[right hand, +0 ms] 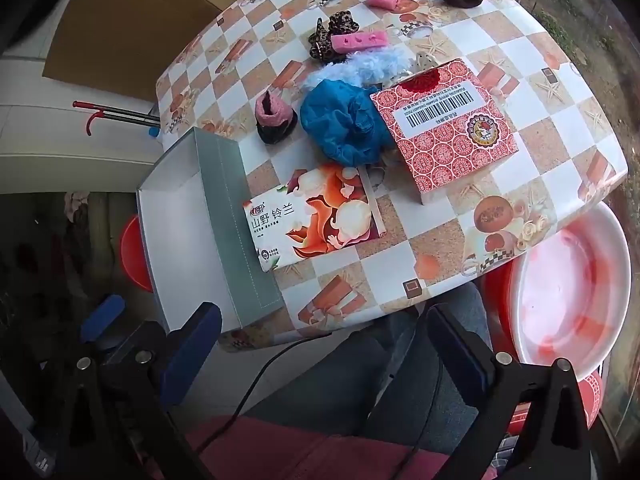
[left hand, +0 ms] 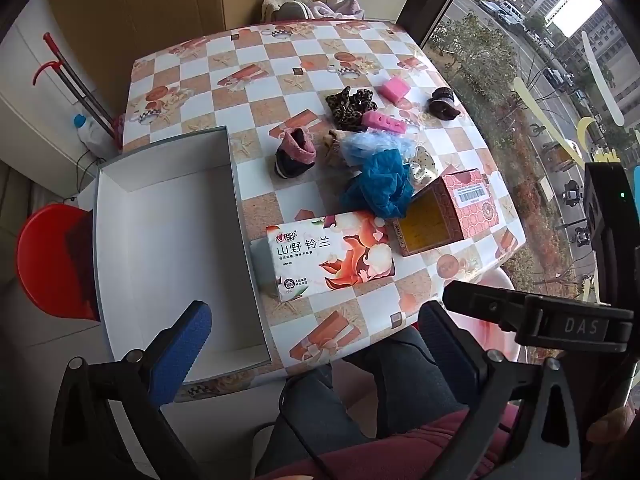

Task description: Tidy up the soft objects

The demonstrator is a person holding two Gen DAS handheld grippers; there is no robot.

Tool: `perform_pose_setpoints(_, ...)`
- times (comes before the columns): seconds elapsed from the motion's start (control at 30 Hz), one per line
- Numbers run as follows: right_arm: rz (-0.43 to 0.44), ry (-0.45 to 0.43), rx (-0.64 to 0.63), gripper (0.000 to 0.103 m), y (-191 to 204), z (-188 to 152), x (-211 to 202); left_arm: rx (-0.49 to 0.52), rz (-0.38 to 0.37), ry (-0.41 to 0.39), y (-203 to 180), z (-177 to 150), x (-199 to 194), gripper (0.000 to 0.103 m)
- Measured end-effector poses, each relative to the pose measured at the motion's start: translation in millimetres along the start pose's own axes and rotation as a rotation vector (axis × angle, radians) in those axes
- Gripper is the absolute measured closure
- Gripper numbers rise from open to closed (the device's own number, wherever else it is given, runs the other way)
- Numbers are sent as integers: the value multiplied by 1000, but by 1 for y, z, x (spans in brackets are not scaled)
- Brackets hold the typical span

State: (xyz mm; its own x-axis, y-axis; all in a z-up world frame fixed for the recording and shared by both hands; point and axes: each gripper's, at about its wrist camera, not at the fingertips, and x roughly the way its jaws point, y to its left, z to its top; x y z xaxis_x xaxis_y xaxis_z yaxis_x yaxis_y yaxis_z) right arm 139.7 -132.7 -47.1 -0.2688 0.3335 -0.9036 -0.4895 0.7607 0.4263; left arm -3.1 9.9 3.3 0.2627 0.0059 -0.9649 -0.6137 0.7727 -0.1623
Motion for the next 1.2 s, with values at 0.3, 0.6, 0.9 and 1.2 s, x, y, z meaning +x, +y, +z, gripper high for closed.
perform_pose_setpoints(0.3,1,0,8,0,0,0,0,0,1,-8,-1,-1,-1,0)
perform_pose_setpoints(0.6,35,-30,61,0,-12,-4,-6,63,-20,13,-11,1,6,0)
perform_pose_setpoints(0.9,18,-71,127,0,-28,-2,-30,72,-62,21,-14,10,20,0)
perform_pose_setpoints(1.2,-64,-144,187,0,-82,39,-66,71,-20,46,-20,43,43,0)
